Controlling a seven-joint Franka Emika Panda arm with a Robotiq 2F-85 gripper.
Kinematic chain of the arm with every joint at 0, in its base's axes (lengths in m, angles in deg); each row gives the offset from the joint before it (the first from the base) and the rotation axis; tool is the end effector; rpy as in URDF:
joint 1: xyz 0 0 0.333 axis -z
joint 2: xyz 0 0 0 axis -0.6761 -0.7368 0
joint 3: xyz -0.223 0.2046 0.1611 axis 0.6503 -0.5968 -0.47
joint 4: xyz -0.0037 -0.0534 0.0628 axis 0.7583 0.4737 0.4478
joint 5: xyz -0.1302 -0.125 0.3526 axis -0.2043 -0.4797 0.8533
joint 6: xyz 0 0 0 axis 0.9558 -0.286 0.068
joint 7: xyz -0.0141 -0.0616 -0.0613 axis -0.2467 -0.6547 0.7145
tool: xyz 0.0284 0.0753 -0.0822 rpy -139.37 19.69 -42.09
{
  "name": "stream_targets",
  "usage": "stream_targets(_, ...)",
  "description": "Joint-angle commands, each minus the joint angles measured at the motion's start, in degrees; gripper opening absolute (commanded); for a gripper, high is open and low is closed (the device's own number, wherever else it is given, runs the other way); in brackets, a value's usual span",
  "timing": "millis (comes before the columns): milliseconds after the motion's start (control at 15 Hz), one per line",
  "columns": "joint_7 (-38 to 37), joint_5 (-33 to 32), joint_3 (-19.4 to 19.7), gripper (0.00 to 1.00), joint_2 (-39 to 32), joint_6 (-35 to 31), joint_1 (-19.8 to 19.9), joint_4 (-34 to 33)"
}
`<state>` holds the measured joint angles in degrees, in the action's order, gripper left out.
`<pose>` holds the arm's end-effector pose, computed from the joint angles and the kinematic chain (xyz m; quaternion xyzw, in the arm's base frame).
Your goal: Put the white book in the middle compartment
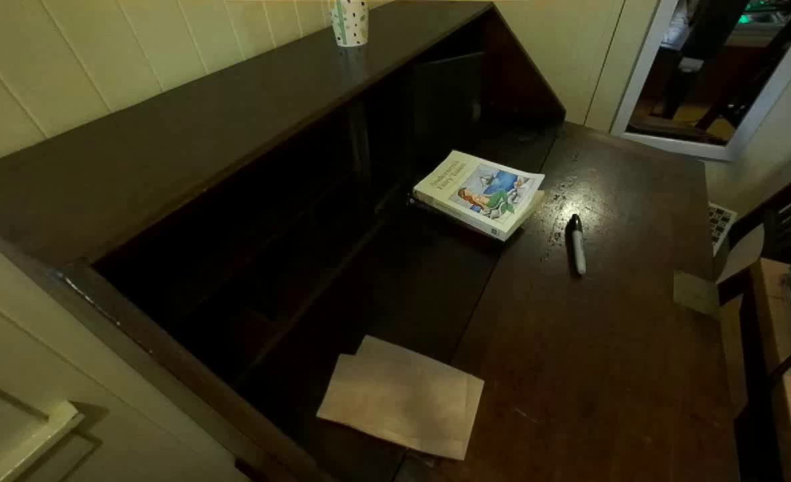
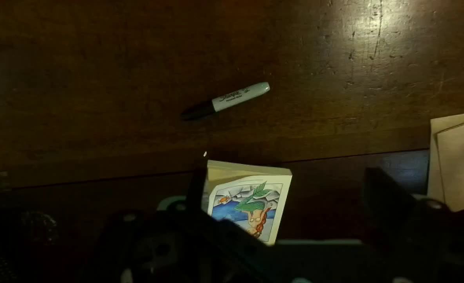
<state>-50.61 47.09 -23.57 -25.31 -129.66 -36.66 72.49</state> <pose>0.3406 -0.0853 0.4835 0.9982 -0.0410 0.0428 0.0070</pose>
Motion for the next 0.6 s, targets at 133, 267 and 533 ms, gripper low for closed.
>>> stream_targets(133,0.1,0.1,-0.1,1.0,0.0,0.1,0.1,-0.1)
stream_targets(267,0.1,0.1,-0.1,1.0,0.0,0.1,0.1,-0.1)
stream_targets(533,0.4,0.6,-0.7,1.0,-1.6,-0.5,-1.0,-0.3)
